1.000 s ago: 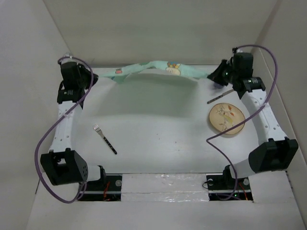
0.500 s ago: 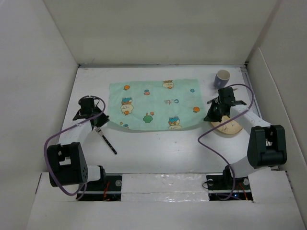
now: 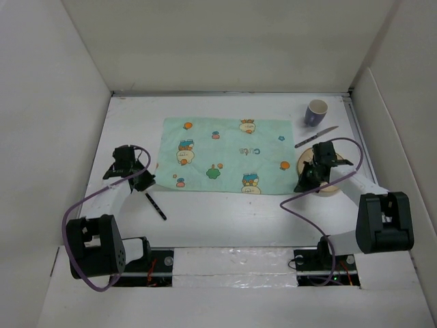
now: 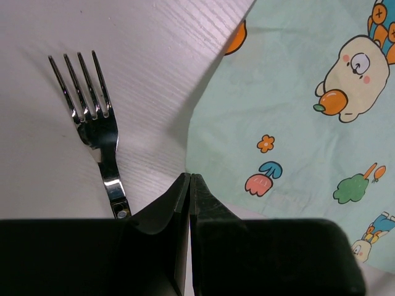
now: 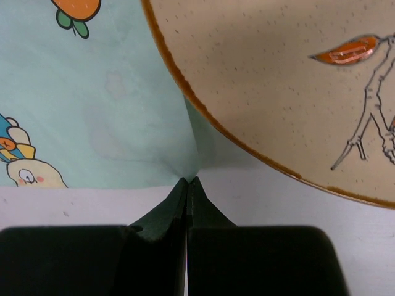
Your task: Set the dinner table for one person
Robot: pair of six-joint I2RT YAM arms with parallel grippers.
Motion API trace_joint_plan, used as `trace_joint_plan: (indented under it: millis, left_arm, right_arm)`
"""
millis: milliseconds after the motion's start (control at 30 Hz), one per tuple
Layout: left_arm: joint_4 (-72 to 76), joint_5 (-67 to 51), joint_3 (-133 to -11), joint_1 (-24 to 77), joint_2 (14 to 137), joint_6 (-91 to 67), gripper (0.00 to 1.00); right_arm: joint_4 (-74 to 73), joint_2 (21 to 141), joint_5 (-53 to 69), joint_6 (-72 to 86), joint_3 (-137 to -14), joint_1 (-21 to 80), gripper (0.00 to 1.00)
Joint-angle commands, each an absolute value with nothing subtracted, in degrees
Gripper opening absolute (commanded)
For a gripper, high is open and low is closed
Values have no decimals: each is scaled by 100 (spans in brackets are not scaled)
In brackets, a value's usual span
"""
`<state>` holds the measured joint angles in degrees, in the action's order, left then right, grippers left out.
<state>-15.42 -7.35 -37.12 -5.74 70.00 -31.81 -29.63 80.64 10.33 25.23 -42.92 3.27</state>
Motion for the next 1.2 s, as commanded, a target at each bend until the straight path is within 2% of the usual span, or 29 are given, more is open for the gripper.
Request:
trace_joint_plan:
  millis: [0,633,700,733,767,800,833,900,933,1033,1133,1167]
  left_arm:
    - [-1854,-861,-3893,-580,6891,-3102,0]
    - [-2531,-1046,-4254,-580,6776,-2980,0]
    - [-2575,-993,-4289,-580,6794,-2962,0]
    - [-2593,-984,-4315,-580,6829,-2945,0]
    - [-2619,-1028,-4394,-580,6864,-2910,3]
    - [-2767,-1011,-4516,-580,6969,-2822,22]
    - [-2812,-985,-4631,-580,7005,-2804,25]
    - [-2874,-984,-4675,-580,6987,-2760,25]
    - [-2883,-993,-4771,-580,6961,-2760,25]
    - [-2918,-1020,-4991,-396,6821,-2874,27]
    - [-2813,-1421,-5368,-325,6671,-2918,32]
    - [-2786,-1598,-5509,-325,6767,-2927,33]
  right_arm:
    - [-3023,7726,879,2470,-4193,246,0]
    - [-3234,7752,773,2435,-4429,176,0]
    - [-3339,7656,782,2435,-4508,176,6]
    - [-3366,7620,791,2417,-4535,176,13]
    - [-3401,7594,800,2417,-4544,176,25]
    - [-3532,7498,800,2391,-4666,176,35]
    - [-3646,7471,835,2391,-4710,176,42]
    - [-3717,7358,887,2417,-4859,176,44]
    - [-3770,7278,940,2417,-4939,115,51]
    - [-4034,6918,976,2557,-5386,53,54]
    - [-3938,6461,599,2996,-5371,-543,54]
    - [-3746,6338,345,3154,-5248,-1023,54]
